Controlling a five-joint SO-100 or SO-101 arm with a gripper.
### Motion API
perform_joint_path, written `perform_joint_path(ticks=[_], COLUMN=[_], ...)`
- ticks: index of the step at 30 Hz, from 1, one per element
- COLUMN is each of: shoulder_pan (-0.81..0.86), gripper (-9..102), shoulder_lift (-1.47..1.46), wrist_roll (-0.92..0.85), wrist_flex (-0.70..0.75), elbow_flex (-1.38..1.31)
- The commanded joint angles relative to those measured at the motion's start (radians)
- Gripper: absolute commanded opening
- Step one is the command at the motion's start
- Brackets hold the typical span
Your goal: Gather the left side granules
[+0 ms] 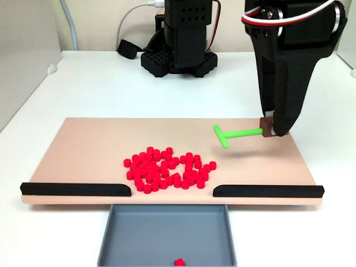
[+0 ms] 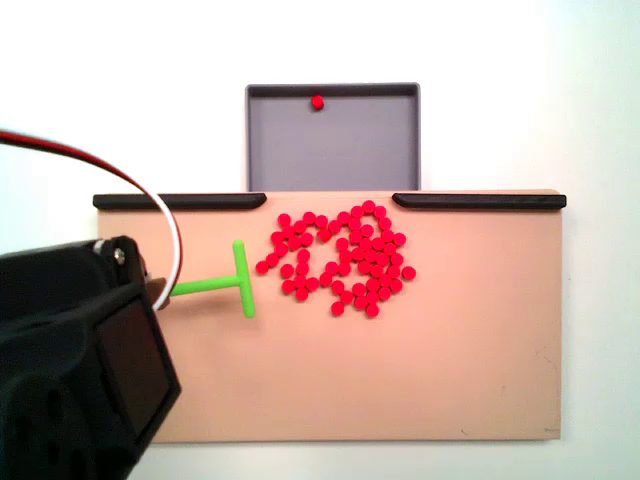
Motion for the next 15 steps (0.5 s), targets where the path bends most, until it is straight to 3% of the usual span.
perform_joint_path(ticks=[1,15], shoulder_pan=[-0.015,-0.02], gripper=[0,0], shoulder_lift=[-0.014,-0.08], wrist_roll=[0.025,0.12], wrist_flex=[0.008,0.094], elbow_flex=[-0.06,-0.13])
